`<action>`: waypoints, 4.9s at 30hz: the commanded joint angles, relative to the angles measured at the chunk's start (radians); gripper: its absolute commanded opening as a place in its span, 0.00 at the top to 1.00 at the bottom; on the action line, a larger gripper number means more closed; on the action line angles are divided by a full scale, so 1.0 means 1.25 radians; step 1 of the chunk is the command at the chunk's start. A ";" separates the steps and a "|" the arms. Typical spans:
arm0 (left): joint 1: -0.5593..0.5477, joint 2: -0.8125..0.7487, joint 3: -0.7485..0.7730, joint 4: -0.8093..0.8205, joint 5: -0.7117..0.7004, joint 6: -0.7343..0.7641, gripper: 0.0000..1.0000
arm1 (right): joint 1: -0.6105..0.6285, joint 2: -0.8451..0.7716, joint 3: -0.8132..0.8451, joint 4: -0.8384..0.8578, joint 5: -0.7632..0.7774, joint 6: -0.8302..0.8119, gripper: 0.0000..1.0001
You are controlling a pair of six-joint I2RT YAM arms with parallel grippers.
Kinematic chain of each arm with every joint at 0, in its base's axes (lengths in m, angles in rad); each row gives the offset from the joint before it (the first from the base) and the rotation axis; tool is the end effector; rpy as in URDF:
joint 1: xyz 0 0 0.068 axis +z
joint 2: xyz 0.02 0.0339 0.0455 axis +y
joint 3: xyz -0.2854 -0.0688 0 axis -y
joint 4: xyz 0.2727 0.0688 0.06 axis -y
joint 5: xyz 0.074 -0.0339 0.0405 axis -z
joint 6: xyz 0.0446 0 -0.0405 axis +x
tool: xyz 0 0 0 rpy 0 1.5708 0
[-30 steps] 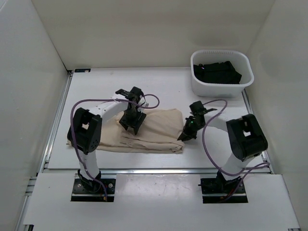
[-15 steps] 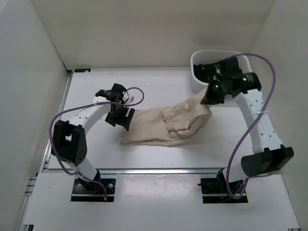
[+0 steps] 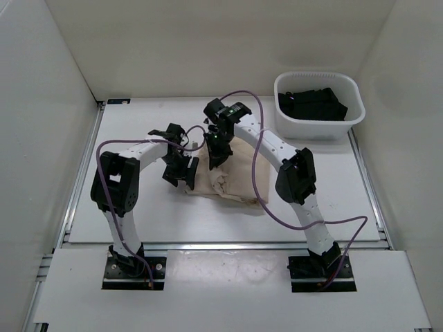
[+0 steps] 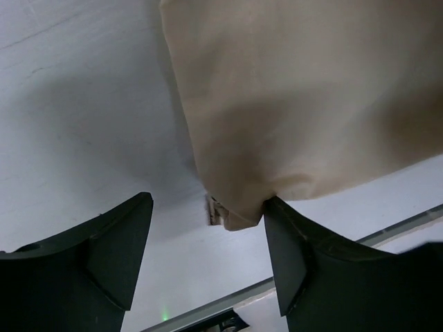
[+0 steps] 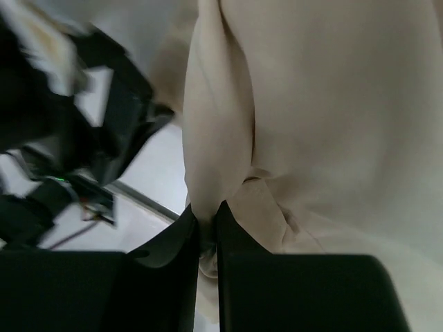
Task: Fold and stack the trousers
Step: Fold the trousers
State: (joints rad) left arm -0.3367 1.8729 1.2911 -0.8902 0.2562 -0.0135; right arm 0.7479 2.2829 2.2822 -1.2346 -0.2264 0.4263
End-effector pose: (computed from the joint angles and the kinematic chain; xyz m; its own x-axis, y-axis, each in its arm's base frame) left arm 0.3524 -0.1353 0.1697 -0.9438 0.3165 -0.0952 0.3305 0.9091 -0.2535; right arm 0.3729 0.3596 0.2784 -0.9267 -0.3101 -0.2121 -0.3665 0.8703 0.3291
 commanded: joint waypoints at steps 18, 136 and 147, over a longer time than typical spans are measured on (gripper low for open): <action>0.175 -0.069 -0.032 -0.010 0.002 0.011 0.19 | 0.004 0.064 0.037 0.390 -0.382 0.201 0.37; 0.523 -0.717 -0.229 -0.114 -0.264 0.011 0.00 | -0.440 -0.864 -0.763 -0.038 0.364 -0.018 0.01; 0.523 -0.724 -0.159 -0.192 -0.283 0.011 0.00 | -0.440 -0.945 -0.710 -0.156 0.384 -0.035 0.01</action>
State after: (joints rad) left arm 0.3122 0.9966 1.0454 -1.1000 -0.0734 0.0002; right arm 0.1974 1.1530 1.3331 -1.3247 0.2230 0.4068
